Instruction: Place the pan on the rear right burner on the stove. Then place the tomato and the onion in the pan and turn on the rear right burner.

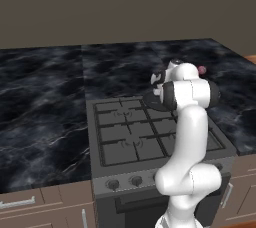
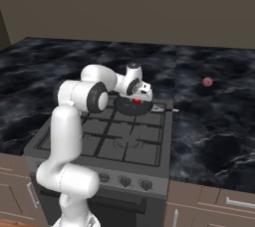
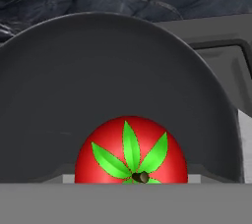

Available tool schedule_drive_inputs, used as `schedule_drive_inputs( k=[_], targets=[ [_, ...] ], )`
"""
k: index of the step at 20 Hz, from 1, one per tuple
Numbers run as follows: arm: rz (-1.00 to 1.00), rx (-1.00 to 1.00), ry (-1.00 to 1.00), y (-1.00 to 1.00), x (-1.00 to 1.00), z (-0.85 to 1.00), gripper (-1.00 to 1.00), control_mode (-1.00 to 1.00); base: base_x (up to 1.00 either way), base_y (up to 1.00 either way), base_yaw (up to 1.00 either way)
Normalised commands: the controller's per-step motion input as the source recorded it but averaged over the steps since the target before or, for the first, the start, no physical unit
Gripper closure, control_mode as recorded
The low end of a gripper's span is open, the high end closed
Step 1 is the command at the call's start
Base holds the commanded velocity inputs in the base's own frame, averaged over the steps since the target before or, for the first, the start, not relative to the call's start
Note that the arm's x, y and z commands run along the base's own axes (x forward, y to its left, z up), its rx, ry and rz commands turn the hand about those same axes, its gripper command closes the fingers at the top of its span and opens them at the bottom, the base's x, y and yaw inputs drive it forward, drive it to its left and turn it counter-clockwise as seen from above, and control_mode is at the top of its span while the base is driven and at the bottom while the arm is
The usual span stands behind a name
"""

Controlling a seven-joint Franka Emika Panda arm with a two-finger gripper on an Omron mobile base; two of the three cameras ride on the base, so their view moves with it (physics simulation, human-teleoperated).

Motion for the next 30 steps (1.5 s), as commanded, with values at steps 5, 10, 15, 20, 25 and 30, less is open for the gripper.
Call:
schedule_drive_inputs(
  k=[5,10,15,20,25,30],
  targets=[
    [0.00,0.00,0.00,0.00,0.01,-0.13,1.00,-1.00,0.00,0.00,0.00],
    [0.00,0.00,0.00,0.00,0.05,-0.10,1.00,-1.00,0.00,0.00,0.00],
    [0.00,0.00,0.00,0.00,0.08,-0.11,1.00,-1.00,0.00,0.00,0.00],
    [0.00,0.00,0.00,0.00,0.08,-0.12,1.00,-1.00,0.00,0.00,0.00],
    [0.00,0.00,0.00,0.00,0.05,-0.11,1.00,-1.00,0.00,0.00,0.00],
    [0.00,0.00,0.00,0.00,0.02,-0.05,-1.00,-1.00,0.00,0.00,0.00]
  ],
)
